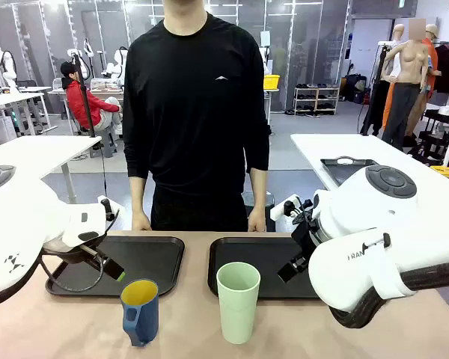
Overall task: Sort and store the cups by type.
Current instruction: Pick up the Reusable plastic cup.
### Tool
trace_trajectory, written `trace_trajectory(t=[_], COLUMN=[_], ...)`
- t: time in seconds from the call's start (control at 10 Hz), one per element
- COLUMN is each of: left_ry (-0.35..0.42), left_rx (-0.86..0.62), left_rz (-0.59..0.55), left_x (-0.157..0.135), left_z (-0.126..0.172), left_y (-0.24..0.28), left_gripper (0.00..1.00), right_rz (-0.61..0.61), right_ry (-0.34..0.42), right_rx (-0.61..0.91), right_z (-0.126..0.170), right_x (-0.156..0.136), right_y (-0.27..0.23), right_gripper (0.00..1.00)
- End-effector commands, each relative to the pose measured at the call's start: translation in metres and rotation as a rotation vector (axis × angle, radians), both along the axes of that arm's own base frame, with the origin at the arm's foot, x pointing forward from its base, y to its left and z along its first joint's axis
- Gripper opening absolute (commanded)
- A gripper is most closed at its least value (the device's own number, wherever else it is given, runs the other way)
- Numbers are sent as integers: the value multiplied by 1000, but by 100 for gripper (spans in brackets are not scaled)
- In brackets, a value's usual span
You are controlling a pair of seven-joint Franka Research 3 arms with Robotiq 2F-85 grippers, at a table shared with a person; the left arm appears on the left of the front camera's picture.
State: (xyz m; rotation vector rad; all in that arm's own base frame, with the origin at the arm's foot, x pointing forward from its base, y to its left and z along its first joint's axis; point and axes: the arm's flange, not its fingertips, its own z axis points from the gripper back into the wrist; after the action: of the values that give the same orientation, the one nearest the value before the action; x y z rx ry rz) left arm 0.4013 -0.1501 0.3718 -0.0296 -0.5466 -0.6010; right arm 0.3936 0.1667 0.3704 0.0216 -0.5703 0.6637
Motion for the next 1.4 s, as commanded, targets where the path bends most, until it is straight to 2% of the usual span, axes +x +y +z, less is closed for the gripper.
trace_trajectory(t=[0.0,1.3], left_ry=[0,0], left_rx=[0,0], left_rz=[0,0], left_x=[0,0], left_z=[0,0], left_y=[0,0], left_gripper=[100,100], right_rz=[1,1], right_ry=[-3,-3], right_rx=[1,1], right_z=[1,1], right_x=[0,0], right_y=[0,0], right_gripper=[100,100])
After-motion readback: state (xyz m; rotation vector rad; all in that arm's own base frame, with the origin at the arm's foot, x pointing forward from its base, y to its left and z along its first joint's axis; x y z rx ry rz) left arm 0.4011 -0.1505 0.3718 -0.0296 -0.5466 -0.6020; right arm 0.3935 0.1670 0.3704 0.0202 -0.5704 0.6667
